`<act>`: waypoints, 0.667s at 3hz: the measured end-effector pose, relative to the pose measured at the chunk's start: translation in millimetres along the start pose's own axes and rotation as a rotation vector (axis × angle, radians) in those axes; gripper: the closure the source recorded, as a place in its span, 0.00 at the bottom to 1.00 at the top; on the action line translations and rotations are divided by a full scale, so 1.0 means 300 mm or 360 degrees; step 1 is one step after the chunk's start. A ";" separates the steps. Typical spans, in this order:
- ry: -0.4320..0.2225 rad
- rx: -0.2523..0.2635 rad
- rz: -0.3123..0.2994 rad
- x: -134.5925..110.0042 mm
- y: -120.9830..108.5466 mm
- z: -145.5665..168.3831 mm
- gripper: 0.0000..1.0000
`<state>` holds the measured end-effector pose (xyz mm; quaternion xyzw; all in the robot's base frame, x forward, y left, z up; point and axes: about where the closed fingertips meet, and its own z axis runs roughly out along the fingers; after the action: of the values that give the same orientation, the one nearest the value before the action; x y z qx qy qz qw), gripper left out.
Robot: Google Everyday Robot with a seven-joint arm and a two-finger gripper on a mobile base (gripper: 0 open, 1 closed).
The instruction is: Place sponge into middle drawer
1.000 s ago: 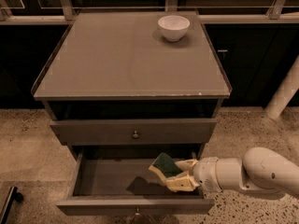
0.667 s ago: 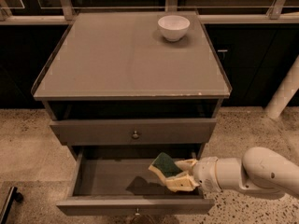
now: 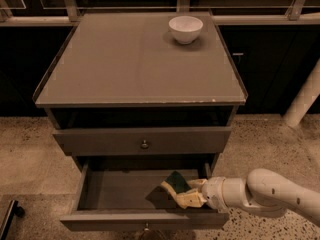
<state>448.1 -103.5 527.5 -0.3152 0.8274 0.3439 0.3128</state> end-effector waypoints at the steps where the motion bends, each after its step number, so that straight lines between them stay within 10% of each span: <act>1: 0.0038 0.0008 0.0113 0.101 -0.092 0.108 1.00; 2: 0.0097 0.0015 0.0183 0.171 -0.159 0.220 1.00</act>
Offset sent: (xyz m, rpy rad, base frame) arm 0.0393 0.0156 -0.1401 -0.0398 0.1768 -0.0675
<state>471.9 -95.7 434.5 -0.2761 0.8548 0.3477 0.2687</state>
